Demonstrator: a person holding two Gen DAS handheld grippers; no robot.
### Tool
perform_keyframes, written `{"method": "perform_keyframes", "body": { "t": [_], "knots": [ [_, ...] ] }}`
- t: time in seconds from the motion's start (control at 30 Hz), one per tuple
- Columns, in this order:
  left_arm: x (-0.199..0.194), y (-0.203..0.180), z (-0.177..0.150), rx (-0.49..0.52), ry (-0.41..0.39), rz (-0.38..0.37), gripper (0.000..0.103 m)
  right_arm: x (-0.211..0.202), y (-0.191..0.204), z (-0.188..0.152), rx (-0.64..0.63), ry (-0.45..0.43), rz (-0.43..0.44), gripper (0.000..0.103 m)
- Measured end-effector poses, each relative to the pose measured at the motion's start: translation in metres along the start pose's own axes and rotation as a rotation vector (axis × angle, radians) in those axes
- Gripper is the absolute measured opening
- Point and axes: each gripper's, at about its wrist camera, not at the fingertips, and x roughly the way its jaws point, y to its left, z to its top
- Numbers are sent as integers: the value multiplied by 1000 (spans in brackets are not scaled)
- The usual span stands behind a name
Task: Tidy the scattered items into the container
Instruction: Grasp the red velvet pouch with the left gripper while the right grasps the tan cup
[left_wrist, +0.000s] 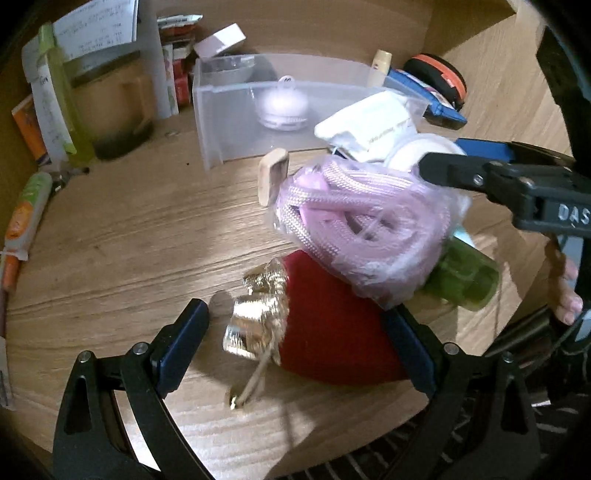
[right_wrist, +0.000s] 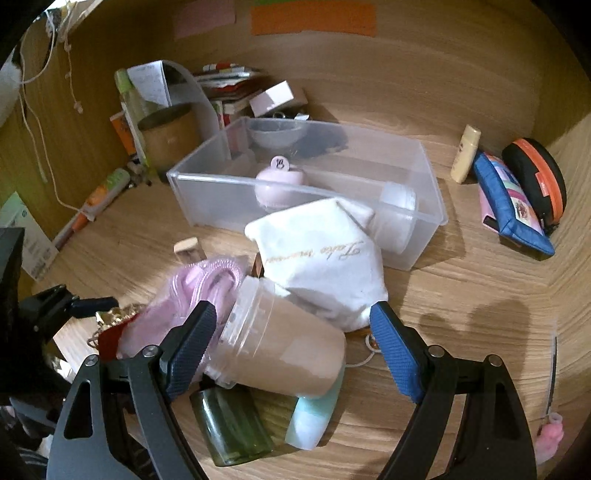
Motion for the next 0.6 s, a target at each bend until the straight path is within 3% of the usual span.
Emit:
{"method": "perform_keyframes", "body": {
  "t": [0.17,0.3,0.4,0.47,0.6],
  "knots": [
    [1,-3,-1,0,-28,56,94,6,-3,-1,7,18,5,83],
    [-1,-5,-3,6,-50,96,82,11,-5,-4,21,38,47,79],
    [-2,-3,-2,-5,-62,110,75,12,-2,-4,8,42,58,66],
    [-3,-2,-1,-10,-68,119,64,13,0,-4,0,38,53,65],
    [-6,0,1,-28,-72,132,52,12,4,-5,-12,25,43,65]
  ]
}}
